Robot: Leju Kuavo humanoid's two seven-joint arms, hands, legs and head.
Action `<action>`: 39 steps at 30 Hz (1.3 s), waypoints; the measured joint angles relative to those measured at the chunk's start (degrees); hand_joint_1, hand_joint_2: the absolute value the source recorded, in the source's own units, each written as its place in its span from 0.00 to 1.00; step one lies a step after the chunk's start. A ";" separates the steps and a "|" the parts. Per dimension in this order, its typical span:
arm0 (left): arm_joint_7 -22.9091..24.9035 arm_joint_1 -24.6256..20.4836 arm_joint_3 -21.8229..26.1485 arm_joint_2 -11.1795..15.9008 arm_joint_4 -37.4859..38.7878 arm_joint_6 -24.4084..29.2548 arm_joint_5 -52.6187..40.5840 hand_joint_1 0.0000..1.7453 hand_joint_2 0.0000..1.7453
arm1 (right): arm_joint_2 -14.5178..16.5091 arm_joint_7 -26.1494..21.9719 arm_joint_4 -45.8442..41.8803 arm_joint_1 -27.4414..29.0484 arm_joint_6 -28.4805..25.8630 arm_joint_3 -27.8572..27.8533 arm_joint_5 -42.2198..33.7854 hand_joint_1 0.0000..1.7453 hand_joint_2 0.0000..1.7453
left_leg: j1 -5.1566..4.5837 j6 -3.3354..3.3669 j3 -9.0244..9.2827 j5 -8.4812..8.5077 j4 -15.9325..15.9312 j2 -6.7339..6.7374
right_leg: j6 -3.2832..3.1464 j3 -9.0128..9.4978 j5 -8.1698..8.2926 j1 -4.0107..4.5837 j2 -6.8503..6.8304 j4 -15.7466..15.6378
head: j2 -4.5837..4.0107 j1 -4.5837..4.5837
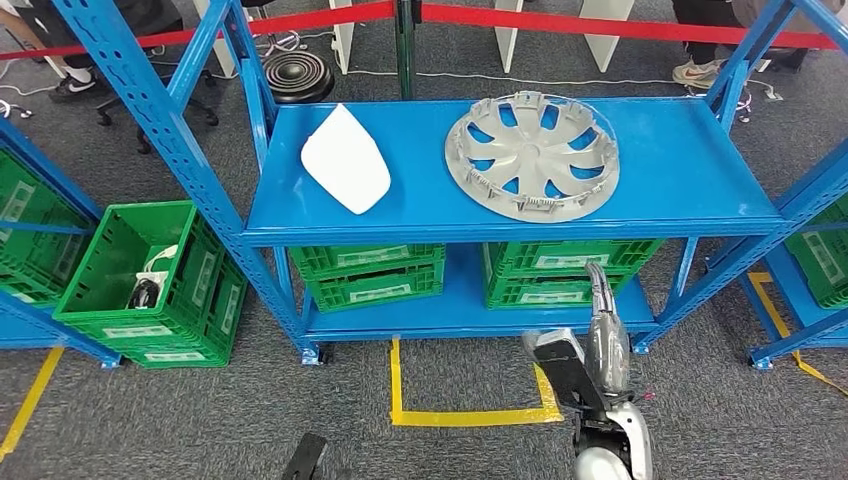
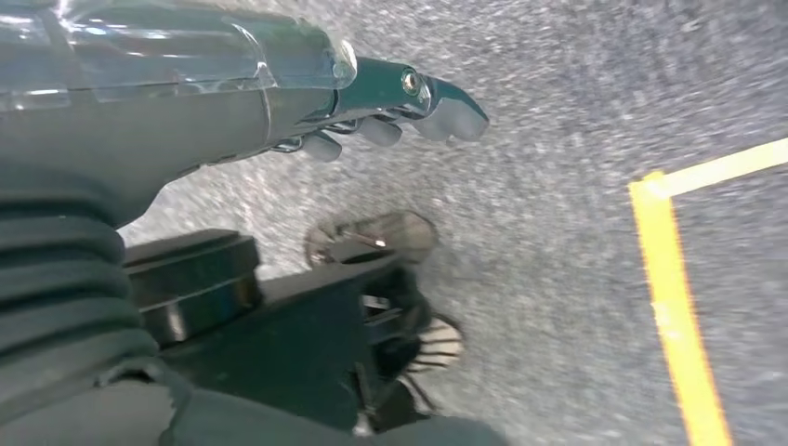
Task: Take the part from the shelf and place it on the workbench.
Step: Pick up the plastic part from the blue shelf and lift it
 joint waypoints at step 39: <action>-3.33 -0.53 2.56 2.75 -0.60 -3.26 2.86 0.00 0.00 | 5.89 -6.01 -7.78 7.16 -3.95 0.35 -4.44 0.00 1.00 | 0.64 1.13 4.03 -1.43 -2.21 -0.27 | 1.40 -7.54 1.72 -0.31 0.58 9.04 | 0.00 0.33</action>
